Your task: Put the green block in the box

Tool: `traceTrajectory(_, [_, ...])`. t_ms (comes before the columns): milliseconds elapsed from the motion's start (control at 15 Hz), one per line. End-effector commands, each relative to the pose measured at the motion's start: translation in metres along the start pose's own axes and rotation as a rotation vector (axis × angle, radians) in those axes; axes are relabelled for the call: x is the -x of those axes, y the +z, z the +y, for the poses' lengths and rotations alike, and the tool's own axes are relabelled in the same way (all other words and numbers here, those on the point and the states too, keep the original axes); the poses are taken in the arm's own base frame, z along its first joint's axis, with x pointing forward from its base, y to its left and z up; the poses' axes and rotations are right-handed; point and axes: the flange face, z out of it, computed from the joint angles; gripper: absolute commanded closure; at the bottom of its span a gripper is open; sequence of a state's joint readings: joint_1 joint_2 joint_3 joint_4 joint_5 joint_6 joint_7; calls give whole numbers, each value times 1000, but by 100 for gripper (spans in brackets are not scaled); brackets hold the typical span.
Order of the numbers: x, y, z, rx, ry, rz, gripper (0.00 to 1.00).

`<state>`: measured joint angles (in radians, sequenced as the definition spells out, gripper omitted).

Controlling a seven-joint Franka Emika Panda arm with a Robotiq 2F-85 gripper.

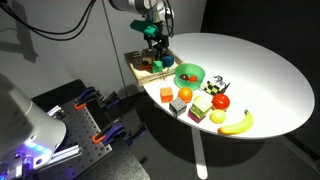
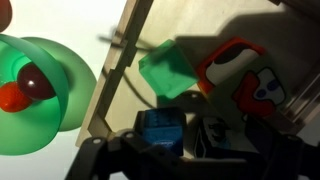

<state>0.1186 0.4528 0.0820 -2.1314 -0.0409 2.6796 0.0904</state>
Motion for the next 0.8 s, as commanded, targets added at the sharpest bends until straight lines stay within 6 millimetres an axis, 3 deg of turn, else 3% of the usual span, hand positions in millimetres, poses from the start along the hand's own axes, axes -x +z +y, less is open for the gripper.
traceTrajectory(0, [-1, -16, 2, -21, 18, 35, 0])
traceTrajectory(400, [-8, -37, 1, -27, 87, 28, 0])
traceTrajectory(733, [-5, -56, 0, -8, 96, -83, 0])
